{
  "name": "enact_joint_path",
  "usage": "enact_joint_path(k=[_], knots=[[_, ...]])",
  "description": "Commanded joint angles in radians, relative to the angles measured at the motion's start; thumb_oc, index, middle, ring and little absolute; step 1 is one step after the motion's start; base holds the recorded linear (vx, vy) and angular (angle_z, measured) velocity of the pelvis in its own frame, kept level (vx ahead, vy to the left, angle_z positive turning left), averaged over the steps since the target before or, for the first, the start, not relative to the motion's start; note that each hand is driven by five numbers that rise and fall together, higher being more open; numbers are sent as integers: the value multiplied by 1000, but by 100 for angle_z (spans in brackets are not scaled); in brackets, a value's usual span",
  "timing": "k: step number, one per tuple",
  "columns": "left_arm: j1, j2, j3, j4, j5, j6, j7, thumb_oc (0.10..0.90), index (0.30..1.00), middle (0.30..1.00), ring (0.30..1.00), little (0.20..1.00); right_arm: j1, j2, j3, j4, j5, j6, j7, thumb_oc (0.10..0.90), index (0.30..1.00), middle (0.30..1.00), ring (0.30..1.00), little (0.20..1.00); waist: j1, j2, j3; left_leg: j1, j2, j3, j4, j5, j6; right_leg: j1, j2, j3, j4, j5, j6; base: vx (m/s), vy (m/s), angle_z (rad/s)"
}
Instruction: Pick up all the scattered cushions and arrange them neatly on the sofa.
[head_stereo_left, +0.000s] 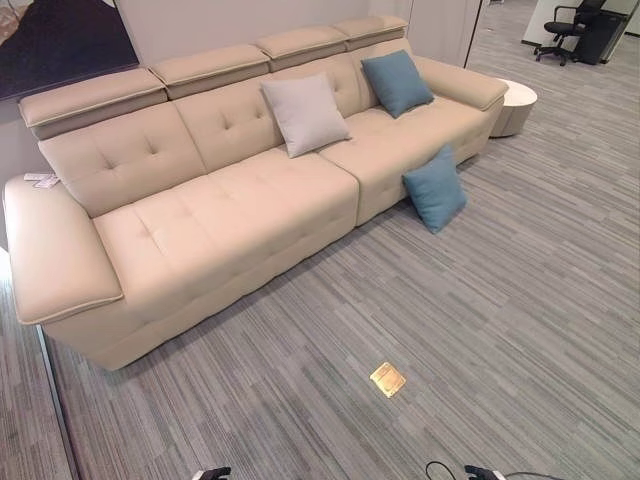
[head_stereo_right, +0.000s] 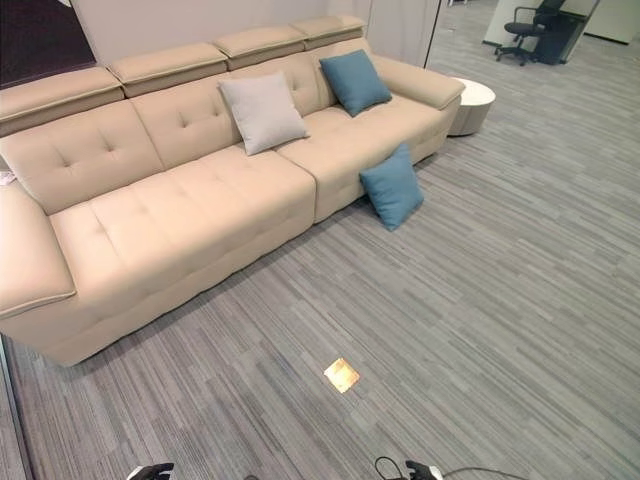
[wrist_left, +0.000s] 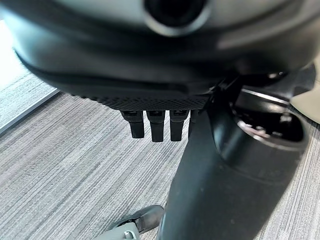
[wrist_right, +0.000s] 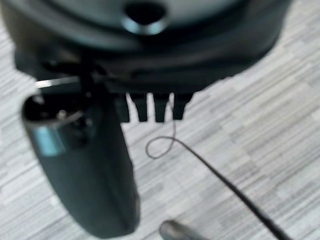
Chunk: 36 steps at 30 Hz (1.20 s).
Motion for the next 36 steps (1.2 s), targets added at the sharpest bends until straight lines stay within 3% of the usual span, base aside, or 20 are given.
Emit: enact_joint_path(k=[1, 22, 36], knots=[[-53, -2, -11, 27, 7, -28, 23, 800, 900, 900, 900, 900, -41, -15, 28, 22, -15, -23, -32, 800, 900, 900, 900, 900, 6, -17, -1, 16, 36, 10, 1, -89, -60, -5, -99, -4, 8, -46, 143, 0, 0, 0], [-50, -8, -12, 26, -20, -23, 1, 800, 900, 900, 900, 900, -30, -7, 34, 29, -10, -15, -24, 800, 900, 900, 900, 900, -1, -13, 1, 25, 46, 7, 1, -87, -66, 2, -84, -8, 9, -63, 133, 2, -7, 0], [-78, -17, -51, 7, -20, -24, -12, 800, 900, 900, 900, 900, -32, -8, 36, 21, 12, -19, -20, 800, 900, 900, 900, 900, -17, -14, 17, 19, 76, 4, 5, -69, -81, -14, -59, 6, 16, -79, 111, 0, -48, 1]])
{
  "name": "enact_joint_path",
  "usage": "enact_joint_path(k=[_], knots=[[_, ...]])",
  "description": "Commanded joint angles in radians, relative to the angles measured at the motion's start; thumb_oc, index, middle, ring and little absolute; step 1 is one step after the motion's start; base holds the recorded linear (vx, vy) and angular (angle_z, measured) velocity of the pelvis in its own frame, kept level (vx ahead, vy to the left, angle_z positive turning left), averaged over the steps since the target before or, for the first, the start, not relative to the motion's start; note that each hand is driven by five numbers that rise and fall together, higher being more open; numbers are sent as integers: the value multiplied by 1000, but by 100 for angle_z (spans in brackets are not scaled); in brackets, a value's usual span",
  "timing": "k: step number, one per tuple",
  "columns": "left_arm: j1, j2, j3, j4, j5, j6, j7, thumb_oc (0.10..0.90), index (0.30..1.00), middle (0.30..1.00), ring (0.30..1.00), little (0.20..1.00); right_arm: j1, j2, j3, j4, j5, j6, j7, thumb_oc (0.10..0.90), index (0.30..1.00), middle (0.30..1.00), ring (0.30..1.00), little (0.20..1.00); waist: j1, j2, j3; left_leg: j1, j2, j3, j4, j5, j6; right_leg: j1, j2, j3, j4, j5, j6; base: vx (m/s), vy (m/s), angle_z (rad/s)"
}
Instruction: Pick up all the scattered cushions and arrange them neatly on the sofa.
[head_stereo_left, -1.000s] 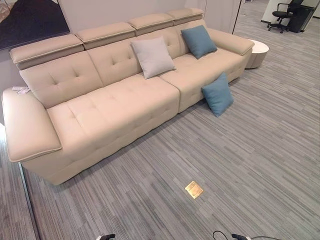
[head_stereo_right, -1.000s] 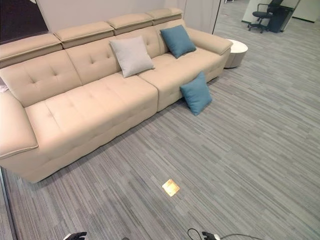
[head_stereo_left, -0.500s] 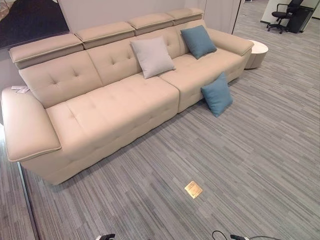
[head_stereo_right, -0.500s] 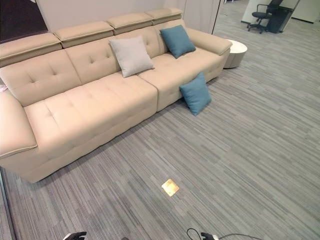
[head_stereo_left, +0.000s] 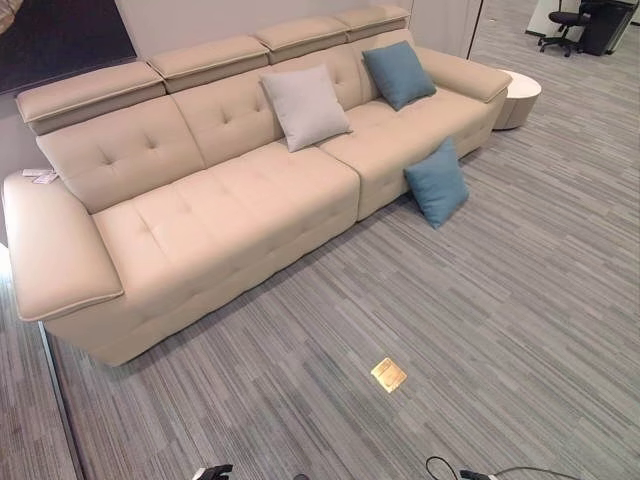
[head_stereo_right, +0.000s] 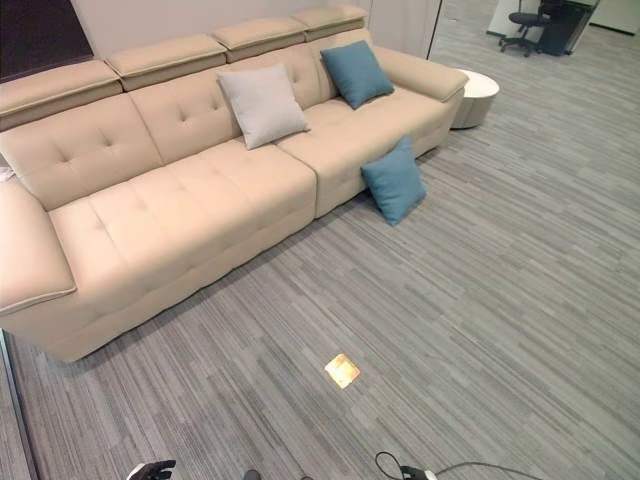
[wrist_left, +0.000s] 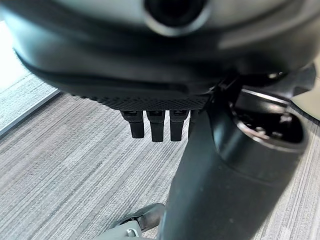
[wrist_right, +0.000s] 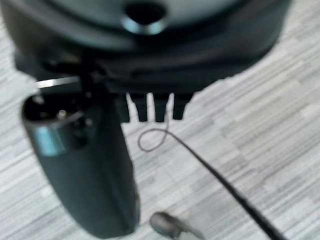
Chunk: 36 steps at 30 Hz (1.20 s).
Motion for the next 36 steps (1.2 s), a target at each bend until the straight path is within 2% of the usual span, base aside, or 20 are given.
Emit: enact_joint_path(k=[1, 3, 4, 6, 8, 9, 10, 11, 14, 16, 19, 23, 26, 28, 29, 30, 31, 32, 34, 36], knots=[[-69, -18, -38, 21, -18, -26, -5, 800, 900, 900, 900, 900, -36, -20, 22, 17, 14, -22, -24, 800, 900, 900, 900, 900, -9, -19, -2, 22, 74, 7, 4, -72, -77, -12, -61, 7, 17, -80, 112, -19, -62, 2], [-80, -17, -44, 16, -22, -27, -8, 800, 900, 900, 900, 900, -40, -21, 23, 12, 21, -25, -24, 800, 900, 900, 900, 900, -11, -29, 12, -18, 80, 5, 80, -85, -79, -22, -62, 19, 24, -79, 103, -71, -67, 2], [-96, -17, -53, 10, -26, -28, -11, 800, 900, 900, 900, 900, -43, -21, 23, 9, 27, -26, -24, 800, 900, 900, 900, 900, -13, -40, 30, -71, 78, 9, 180, -107, -87, -30, -61, 28, 25, -78, 91, -93, -88, 5], [-102, -19, -55, 8, -27, -27, -13, 800, 900, 900, 900, 900, -43, -25, 24, 10, 30, -28, -25, 800, 900, 900, 900, 900, -11, -47, 39, -104, 72, 3, 249, -119, -90, -25, -60, 35, 18, -76, 84, -19, -62, 0], [-107, -23, -59, 7, -38, -29, -12, 800, 900, 900, 900, 900, -49, -28, 26, 12, 35, -27, -27, 800, 900, 900, 900, 900, -1, -49, 51, -139, 53, -53, 284, -113, -86, -28, -58, 53, 16, -73, 81, 28, -24, -19], [-107, -23, -59, 7, -38, -29, -12, 800, 900, 900, 900, 900, -49, -28, 26, 12, 35, -27, -27, 800, 900, 900, 900, 900, -2, -49, 51, -141, 53, -54, 287, -114, -86, -28, -58, 52, 16, -73, 81, 34, -3, -33], [-108, -26, -61, 8, -44, -31, -11, 800, 900, 900, 900, 900, -54, -30, 28, 14, 35, -27, -28, 800, 900, 900, 900, 900, 5, -52, 51, -161, 33, -99, 279, -120, -81, -35, -58, 66, 17, -71, 82, 58, 21, -27], [-113, -28, -64, 13, -54, -31, -8, 800, 900, 900, 900, 900, -62, -33, 35, 16, 32, -28, -31, 800, 900, 900, 900, 900, 13, -56, 50, -200, 2, -175, 271, -121, -77, -47, -57, 91, 22, -70, 88, 59, 21, -14], [-121, -29, -61, 18, -60, -33, -7, 800, 900, 900, 900, 900, -75, -37, 37, 18, 31, -25, -34, 800, 900, 900, 900, 900, 17, -56, 52, -218, -9, -212, 271, -121, -74, -67, -53, 124, 32, -74, 93, 43, 53, -44], [-114, -27, -55, 22, -52, -28, -9, 800, 900, 900, 900, 900, -76, -34, 38, 20, 25, -20, -30, 800, 900, 900, 900, 900, 14, -45, 39, -181, 5, -182, 227, -132, -58, -67, -50, 160, 36, -79, 104, 157, 199, -80], [-112, -23, -55, 19, -47, -29, -11, 800, 900, 900, 900, 900, -80, -31, 43, 21, 19, -14, -26, 800, 900, 900, 900, 900, 15, -46, 37, -171, 8, -152, 217, -140, -43, -76, -61, 179, 59, -85, 110, 84, 151, -78], [-120, -3, -53, -8, -46, -30, -12, 800, 900, 900, 900, 900, -89, -18, 56, 11, 10, -1, -15, 800, 900, 900, 900, 900, 28, -42, 45, -155, 11, -82, 197, -162, 2, -175, -76, 204, 229, -102, 139, 43, 227, -78], [-124, 11, -46, -10, -48, -28, -6, 800, 900, 900, 900, 900, -102, -13, 64, 2, 7, 2, -14, 800, 900, 900, 900, 900, 30, -38, 59, -139, 13, -53, 189, -170, 25, -251, -86, 187, 346, -86, 180, 21, 121, -70], [-123, 14, -40, -10, -51, -29, -4, 800, 900, 900, 900, 900, -102, -13, 62, 0, 8, 1, -15, 800, 900, 900, 900, 900, 33, -36, 62, -125, 14, -43, 183, -175, 30, -269, -95, 166, 376, -84, 190, 44, 69, -51], [-120, 15, -37, -8, -52, -30, -5, 800, 900, 900, 900, 900, -100, -11, 60, 0, 4, 0, -14, 800, 900, 900, 900, 900, 36, -34, 65, -113, 16, -34, 176, -180, 32, -288, -110, 132, 395, -76, 197, 88, 41, -35], [-114, 14, -33, -7, -55, -31, -5, 800, 900, 900, 900, 900, -98, -11, 64, 3, -8, 2, -16, 800, 900, 900, 900, 900, 40, -35, 65, -78, 16, -16, 154, -194, 30, -310, -143, 64, 372, -52, 202, 138, 25, -40], [-115, 14, -28, -7, -58, -31, -6, 800, 900, 900, 900, 900, -99, -12, 66, 5, -12, 4, -18, 800, 900, 900, 900, 900, 42, -38, 65, -65, 12, -13, 148, -201, 31, -324, -152, 39, 339, -34, 194, 119, -5, -52], [-115, 13, -28, -6, -58, -31, -6, 800, 900, 900, 900, 900, -99, -12, 66, 5, -12, 4, -18, 800, 900, 900, 900, 900, 41, -37, 66, -63, 13, -13, 148, -202, 30, -321, -151, 38, 337, -34, 194, 107, -39, -59], [-113, 11, -21, 1, -58, -30, -7, 800, 900, 900, 900, 900, -99, -15, 71, 8, -21, 8, -22, 800, 900, 900, 900, 900, 41, -43, 68, -30, 6, -9, 135, -219, 30, -347, -161, -4, 228, 18, 184, 202, -89, -41], [-114, 9, -20, 2, -57, -32, -6, 800, 900, 900, 900, 900, -99, -17, 72, 7, -25, 11, -22, 800, 900, 900, 900, 900, 38, -39, 72, -17, 8, -11, 130, -223, 27, -363, -163, -17, 202, 34, 186, 187, -88, -15]])
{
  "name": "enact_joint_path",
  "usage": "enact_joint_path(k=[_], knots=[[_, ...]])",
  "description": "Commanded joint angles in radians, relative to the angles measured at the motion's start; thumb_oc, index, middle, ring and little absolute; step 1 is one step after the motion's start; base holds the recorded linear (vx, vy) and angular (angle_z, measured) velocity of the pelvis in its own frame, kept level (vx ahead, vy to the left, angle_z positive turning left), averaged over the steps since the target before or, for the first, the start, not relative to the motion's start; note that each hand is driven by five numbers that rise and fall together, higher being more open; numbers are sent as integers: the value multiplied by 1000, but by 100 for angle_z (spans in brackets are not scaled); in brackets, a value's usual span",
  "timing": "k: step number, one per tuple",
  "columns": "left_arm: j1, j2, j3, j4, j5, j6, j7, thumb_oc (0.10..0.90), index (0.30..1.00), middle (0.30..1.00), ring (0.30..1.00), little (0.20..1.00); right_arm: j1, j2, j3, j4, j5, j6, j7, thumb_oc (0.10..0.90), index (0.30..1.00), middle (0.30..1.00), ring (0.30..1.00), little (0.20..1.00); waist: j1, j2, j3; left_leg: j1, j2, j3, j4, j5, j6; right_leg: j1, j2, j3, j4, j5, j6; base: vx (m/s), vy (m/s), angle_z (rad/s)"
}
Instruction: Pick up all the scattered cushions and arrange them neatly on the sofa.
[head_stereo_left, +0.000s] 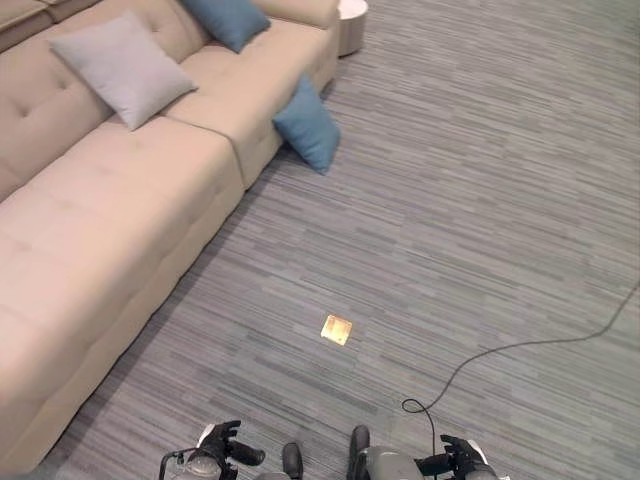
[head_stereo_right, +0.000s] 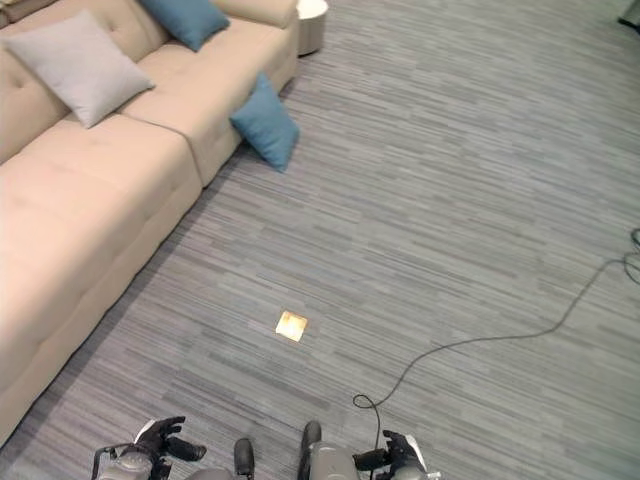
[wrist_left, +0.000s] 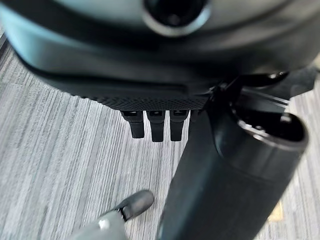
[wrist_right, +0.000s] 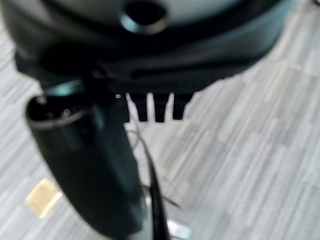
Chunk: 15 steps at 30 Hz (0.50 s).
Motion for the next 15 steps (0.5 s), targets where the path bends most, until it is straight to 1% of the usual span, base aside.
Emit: enact_joint_path(k=[1, 2, 3, 4, 5, 6, 7, 8, 9, 10, 11, 12, 13, 15], knots=[[-10, -1, 25, 4, 6, -26, -2, 800, 900, 900, 900, 900, -4, -53, 50, 9, -22, -5, -22, 800, 900, 900, 900, 900, 12, 12, -8, 24, -12, -146, 124, -177, -13, -4, 24, 4, -114, 85, 37, 200, -97, -2], [-10, -3, 20, 5, 15, -27, 0, 800, 900, 900, 900, 900, 4, -54, 49, 12, -20, -6, -21, 800, 900, 900, 900, 900, 5, 10, -11, 37, -15, -156, 121, -186, -14, 0, 28, 19, -117, 84, 32, 198, -96, 6], [-9, -3, 20, 5, 15, -27, 0, 800, 900, 900, 900, 900, 5, -54, 49, 12, -20, -6, -21, 800, 900, 900, 900, 900, 4, 11, -11, 38, -14, -156, 121, -186, -15, 2, 29, 18, -117, 83, 32, 239, -127, 18], [-12, -11, 9, 10, 26, -27, -3, 800, 900, 900, 900, 900, 14, -56, 46, 20, -17, -9, -22, 800, 900, 900, 900, 900, -2, 13, -26, 61, -6, -165, 117, -201, -26, 13, 33, 12, -110, 79, 12, 169, -93, 10], [-12, -11, 9, 10, 26, -27, -3, 800, 900, 900, 900, 900, 14, -56, 46, 21, -17, -9, -22, 800, 900, 900, 900, 900, -3, 13, -26, 61, -6, -166, 117, -201, -26, 14, 33, 10, -110, 78, 12, 262, -154, 4], [-12, -15, 4, 14, 31, -27, -5, 800, 900, 900, 900, 900, 17, -57, 43, 24, -13, -11, -23, 800, 900, 900, 900, 900, -9, 18, -37, 70, 7, -167, 120, -206, -38, 23, 36, 2, -108, 69, 2, 267, -223, -4], [-13, -23, -1, 17, 34, -26, -11, 800, 900, 900, 900, 900, 20, -61, 33, 24, 2, -22, -22, 800, 900, 900, 900, 900, -20, 30, -45, 61, 43, -160, 189, -184, -80, 68, 58, -10, -120, 42, -23, 320, -307, 23], [-15, -24, -1, 16, 32, -27, -13, 800, 900, 900, 900, 900, 18, -62, 29, 24, 12, -27, -22, 800, 900, 900, 900, 900, -24, 29, -45, 34, 54, -156, 258, -148, -101, 88, 64, -15, -130, 34, -36, 225, -246, 46], [-15, -24, -1, 16, 32, -27, -13, 800, 900, 900, 900, 900, 18, -62, 29, 24, 12, -27, -22, 800, 900, 900, 900, 900, -25, 28, -46, 33, 53, -156, 258, -147, -101, 87, 64, -15, -130, 34, -36, 103, -184, 52], [-20, -27, -5, 12, 27, -26, -14, 800, 900, 900, 900, 900, 12, -67, 25, 20, 24, -33, -25, 800, 900, 900, 900, 900, -20, 26, -30, -21, 72, -153, 378, -98, -122, 118, 75, -11, -138, 20, -58, 93, -256, 44], [-34, -26, -11, 1, 13, -26, -13, 800, 900, 900, 900, 900, 2, -71, 24, 17, 42, -38, -33, 800, 900, 900, 900, 900, -13, 6, -3, -124, 78, -162, 551, -20, -128, 151, 76, -12, -151, 7, -86, 90, -256, 38], [-34, -26, -11, 1, 13, -26, -13, 800, 900, 900, 900, 900, 1, -71, 24, 17, 42, -38, -33, 800, 900, 900, 900, 900, -14, 7, -4, -128, 79, -164, 557, -22, -128, 150, 77, -14, -151, 7, -86, 152, -284, 38], [-45, -23, -17, -3, 4, -25, -8, 800, 900, 900, 900, 900, -2, -75, 25, 20, 56, -36, -35, 800, 900, 900, 900, 900, -2, -3, 12, -200, 86, -147, 596, -35, -111, 188, 88, -11, -166, -16, -102, 183, -164, 25], [-44, -22, -22, -6, 7, -25, -10, 800, 900, 900, 900, 900, 4, -77, 24, 20, 60, -36, -34, 800, 900, 900, 900, 900, 4, -10, 13, -245, 71, -133, 537, -64, -98, 221, 92, -8, -184, -32, -97, 224, -128, 21]])
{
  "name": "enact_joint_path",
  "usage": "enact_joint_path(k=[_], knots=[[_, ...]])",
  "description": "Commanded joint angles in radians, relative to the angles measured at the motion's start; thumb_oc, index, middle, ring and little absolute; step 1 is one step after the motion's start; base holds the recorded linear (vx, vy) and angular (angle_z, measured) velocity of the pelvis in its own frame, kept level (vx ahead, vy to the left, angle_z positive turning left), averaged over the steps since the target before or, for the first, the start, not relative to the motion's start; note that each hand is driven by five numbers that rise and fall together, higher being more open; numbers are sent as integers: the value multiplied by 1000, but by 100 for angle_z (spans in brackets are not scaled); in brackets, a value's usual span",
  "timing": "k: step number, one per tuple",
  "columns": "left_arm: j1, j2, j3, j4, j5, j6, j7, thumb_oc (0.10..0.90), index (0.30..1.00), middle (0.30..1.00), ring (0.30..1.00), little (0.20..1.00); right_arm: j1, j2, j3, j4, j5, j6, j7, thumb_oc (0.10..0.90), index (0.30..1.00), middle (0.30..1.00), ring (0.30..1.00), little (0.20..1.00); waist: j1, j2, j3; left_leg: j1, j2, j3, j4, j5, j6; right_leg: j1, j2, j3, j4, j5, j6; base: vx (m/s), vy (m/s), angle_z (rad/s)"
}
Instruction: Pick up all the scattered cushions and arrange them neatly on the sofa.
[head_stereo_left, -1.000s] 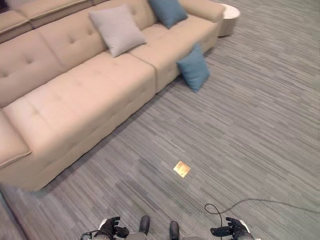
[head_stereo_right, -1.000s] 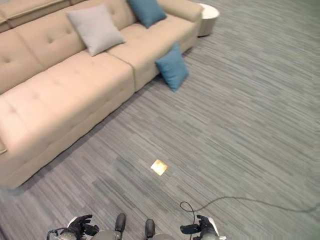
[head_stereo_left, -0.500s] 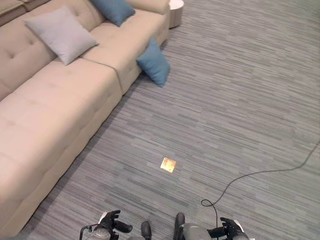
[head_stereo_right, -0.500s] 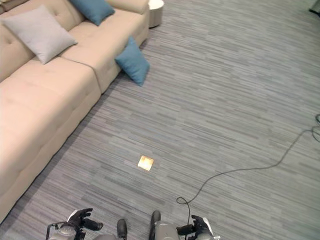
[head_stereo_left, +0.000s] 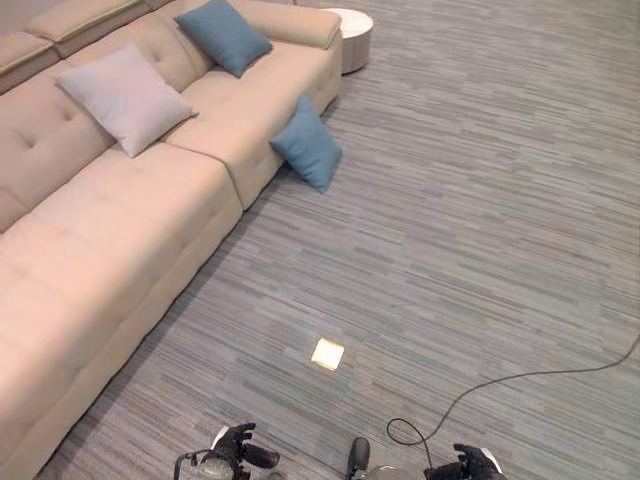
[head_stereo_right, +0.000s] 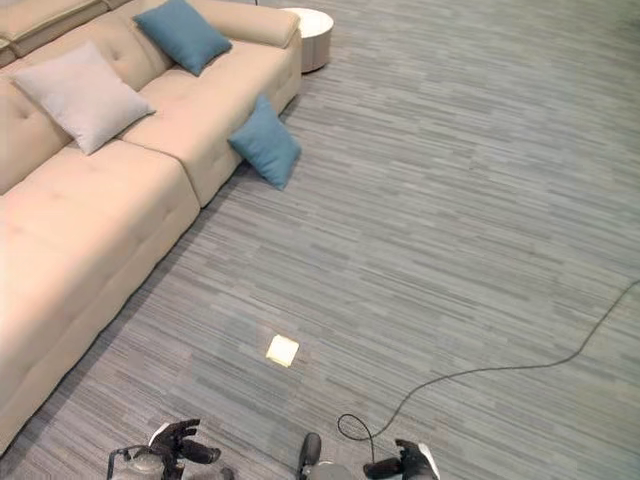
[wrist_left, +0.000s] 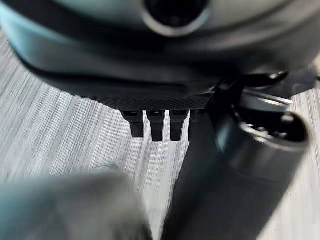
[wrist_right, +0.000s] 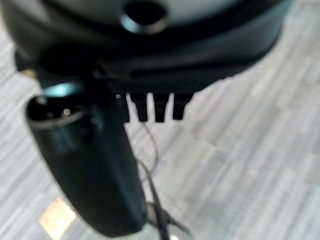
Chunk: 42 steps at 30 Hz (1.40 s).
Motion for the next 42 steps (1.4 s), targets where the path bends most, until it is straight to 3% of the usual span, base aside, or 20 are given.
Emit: enact_joint_path(k=[1, 2, 3, 8, 11, 12, 15, 16, 20, 21, 22, 23, 26, 28, 31, 37, 39, 40, 41, 42], knots=[[9, 27, -40, -28, 15, -16, 7, 800, 900, 900, 900, 900, 7, -36, 23, 15, 36, -18, -32, 800, 900, 900, 900, 900, 0, -15, 34, 31, -47, 60, -117, -40, 101, -8, -25, 88, 53, -89, 94, 281, -52, 31], [13, 27, -48, -24, 35, -13, 10, 800, 900, 900, 900, 900, 10, -38, 24, 10, 37, -18, -32, 800, 900, 900, 900, 900, 7, -17, 37, -22, -56, 95, -212, -48, 109, 26, -15, 95, 39, -111, 101, 188, -24, 19], [13, 27, -48, -24, 35, -13, 10, 800, 900, 900, 900, 900, 10, -38, 24, 10, 37, -18, -32, 800, 900, 900, 900, 900, 7, -17, 38, -21, -56, 96, -212, -48, 109, 26, -15, 95, 40, -111, 102, 290, -25, 12], [28, 36, -42, -24, 38, -15, 13, 800, 900, 900, 900, 900, 21, -30, 39, 16, 29, -14, -39, 800, 900, 900, 900, 900, 55, 3, 32, -106, -100, 69, -436, 107, 92, 116, 54, 166, 15, -159, 106, 335, 34, -24], [49, 39, -21, -11, 36, -10, 10, 800, 900, 900, 900, 900, 39, -19, 42, 25, 14, -9, -31, 800, 900, 900, 900, 900, 70, -3, 4, -76, -102, 66, -483, 107, 114, 157, 63, 205, 16, -189, 111, 390, 125, -87], [54, 42, -14, -10, 37, -7, 12, 800, 900, 900, 900, 900, 41, -13, 46, 33, 2, -5, -27, 800, 900, 900, 900, 900, 74, -17, -11, -67, -108, 71, -469, 99, 126, 162, 50, 215, 43, -196, 121, 226, 89, -87], [54, 42, -14, -10, 37, -7, 12, 800, 900, 900, 900, 900, 41, -12, 46, 33, 2, -5, -27, 800, 900, 900, 900, 900, 75, -18, -10, -67, -108, 72, -468, 98, 126, 162, 49, 216, 44, -196, 121, 196, 92, -40], [56, 53, -5, -25, 34, -5, 7, 800, 900, 900, 900, 900, 41, -3, 45, 35, -14, 0, -13, 800, 900, 900, 900, 900, 92, -45, -37, -12, -123, 101, -458, 35, 162, 137, 15, 219, 173, -186, 181, 426, 235, 1], [50, 62, -1, -44, 22, -4, 9, 800, 900, 900, 900, 900, 27, -5, 49, 15, -19, 1, -8, 800, 900, 900, 900, 900, 84, -39, -26, 27, -131, 112, -449, -6, 197, 34, -15, 211, 361, -69, 244, 232, 156, -47], [48, 65, 1, -47, 18, -5, 11, 800, 900, 900, 900, 900, 23, -5, 48, -2, -20, -1, -7, 800, 900, 900, 900, 900, 79, -26, -14, 54, -131, 114, -446, -29, 212, -14, -38, 180, 447, -28, 270, 95, 69, -5], [48, 65, 1, -47, 18, -5, 11, 800, 900, 900, 900, 900, 23, -5, 48, -2, -20, -1, -7, 800, 900, 900, 900, 900, 79, -26, -14, 54, -131, 114, -446, -30, 212, -15, -38, 180, 447, -28, 270, 234, 132, -1], [47, 68, 4, -44, 10, -6, 15, 800, 900, 900, 900, 900, 16, -5, 48, -17, -24, -3, -8, 800, 900, 900, 900, 900, 78, -9, -7, 90, -126, 115, -455, -47, 219, -68, -74, 122, 471, -19, 266, 230, 88, 10], [44, 69, 4, -43, 10, -6, 17, 800, 900, 900, 900, 900, 11, -7, 51, -21, -24, -5, -11, 800, 900, 900, 900, 900, 66, 4, 3, 128, -124, 100, -474, -56, 216, -116, -78, 88, 444, -55, 234, 223, 36, 1], [35, 65, 3, -27, 23, -7, 17, 800, 900, 900, 900, 900, 7, -14, 55, -21, -27, -3, -14, 800, 900, 900, 900, 900, 44, -5, 22, 199, -143, 77, -497, -90, 201, -182, -82, 37, 232, -44, 200, 423, -80, -10], [33, 59, 7, -18, 30, -13, 22, 800, 900, 900, 900, 900, 11, -18, 52, -17, -29, 3, -16, 800, 900, 900, 900, 900, 23, -11, 34, 247, -150, 46, -506, -121, 183, -211, -80, 54, 96, 11, 217, 362, -133, 1], [48, 42, 5, 5, 52, -16, 17, 800, 900, 900, 900, 900, 34, -18, 47, 2, -29, -3, -14, 800, 900, 900, 900, 900, 6, -9, 6, 315, -131, 15, -508, -168, 156, -179, -71, 62, 83, 27, 193, 267, -148, 53], [52, 36, -1, 5, 54, -17, 9, 800, 900, 900, 900, 900, 35, -18, 43, 3, -16, -10, -11, 800, 900, 900, 900, 900, 2, 0, -4, 306, -106, 22, -457, -164, 125, -151, -62, 47, 78, 8, 174, 181, -182, 25], [50, 33, -4, 3, 50, -18, 6, 800, 900, 900, 900, 900, 32, -20, 43, 3, -9, -16, -13, 800, 900, 900, 900, 900, 1, 5, -3, 284, -92, 28, -388, -143, 104, -125, -51, 42, 71, -7, 162, 191, -269, 28], [44, 29, -9, -7, 38, -19, 4, 800, 900, 900, 900, 900, 21, -26, 45, -2, -1, -22, -14, 800, 900, 900, 900, 900, 12, 6, 18, 207, -65, 37, -205, -76, 73, -79, -37, 38, 63, -33, 131, 127, -211, 45], [44, 30, -9, -7, 38, -19, 4, 800, 900, 900, 900, 900, 21, -25, 45, -2, -1, -22, -14, 800, 900, 900, 900, 900, 10, 3, 15, 203, -69, 35, -207, -72, 74, -83, -41, 36, 62, -31, 132, 152, -263, 50]])
